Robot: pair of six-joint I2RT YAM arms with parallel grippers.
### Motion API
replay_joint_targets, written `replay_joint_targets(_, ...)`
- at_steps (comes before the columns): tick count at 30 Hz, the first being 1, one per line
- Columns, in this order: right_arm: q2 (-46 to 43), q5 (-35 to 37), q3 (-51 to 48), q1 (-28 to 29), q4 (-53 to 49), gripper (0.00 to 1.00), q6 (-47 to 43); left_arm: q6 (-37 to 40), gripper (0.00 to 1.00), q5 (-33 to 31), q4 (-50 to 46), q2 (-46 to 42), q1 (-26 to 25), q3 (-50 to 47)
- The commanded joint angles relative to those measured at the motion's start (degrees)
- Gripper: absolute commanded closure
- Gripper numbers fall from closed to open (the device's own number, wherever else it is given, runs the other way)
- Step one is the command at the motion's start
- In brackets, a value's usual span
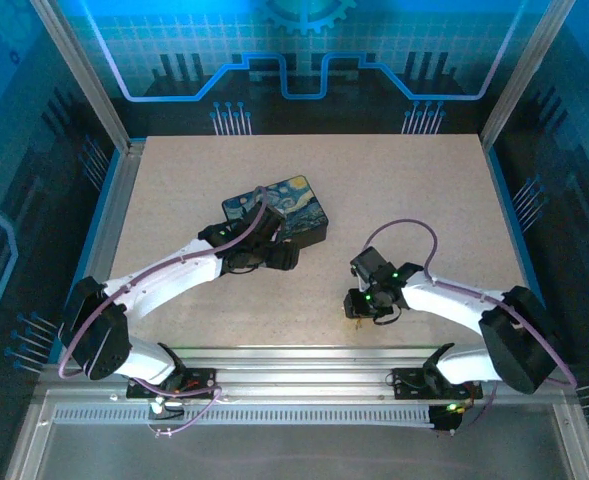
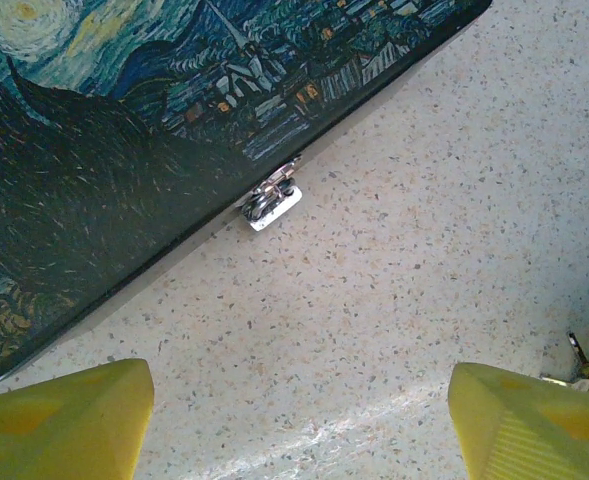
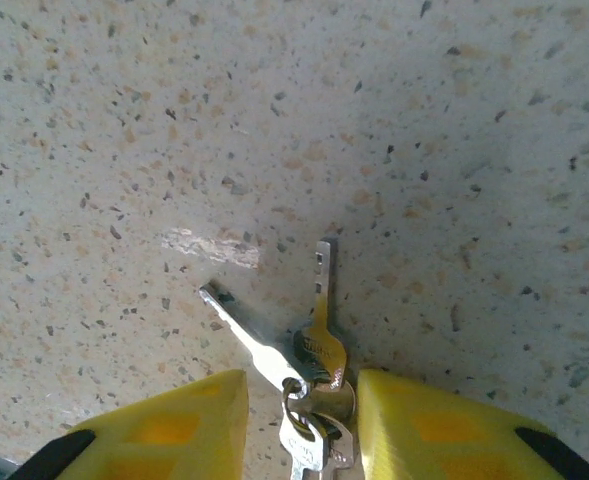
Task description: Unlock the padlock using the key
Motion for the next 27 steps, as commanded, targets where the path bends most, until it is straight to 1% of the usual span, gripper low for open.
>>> replay_joint_targets(1, 1.89, 1.55, 0.99, 1.0, 0.46, 0.68, 1.19, -0.21, 0.21, -0.11, 0.37, -0.3, -0.5, -1.07)
replay_joint_targets(7, 4.36, 2.84, 0.12, 1.31, 1.09, 0.78, 1.63, -0.09, 0.21, -0.02, 0.14, -0.55, -0.48, -1.08)
replay_joint_targets(12, 5.3, 2.86, -0.28, 1.31, 2.41, 0.84, 1.22, -0.07, 0.21, 0.38, 0.11, -0.85, -0.51, -1.31)
replay_joint_targets(14, 5.32, 2.87, -0.16, 1.26, 2.59, 0.88, 0.55, -0.17, 0.22, 0.9, 0.11, -0.83, -0.7, -1.53)
replay_joint_targets(20, 4.0, 2.23, -0.51, 0.65, 4.43, 0.96, -1.65, -1.94, 0.23, 4.58, 1.52, -0.34, -2.96, -3.24)
replay_joint_targets(21, 3.79, 2.03, -0.34, 0.52, 4.62, 0.98, -2.11, -2.48, 0.23, 5.48, 2.45, -0.54, -3.35, -4.05)
replay_joint_targets(24, 2.48, 1.15, -0.16, 0.43, 5.22, 1.0, -2.76, -3.76, 0.23, 8.08, 5.21, -0.75, -3.41, -5.77)
replay_joint_targets(27, 0.23, 0.38, -0.33, 0.18, 6.49, 1.0, -2.76, -3.71, 0.23, 9.33, 5.46, 0.33, -3.4, -5.31)
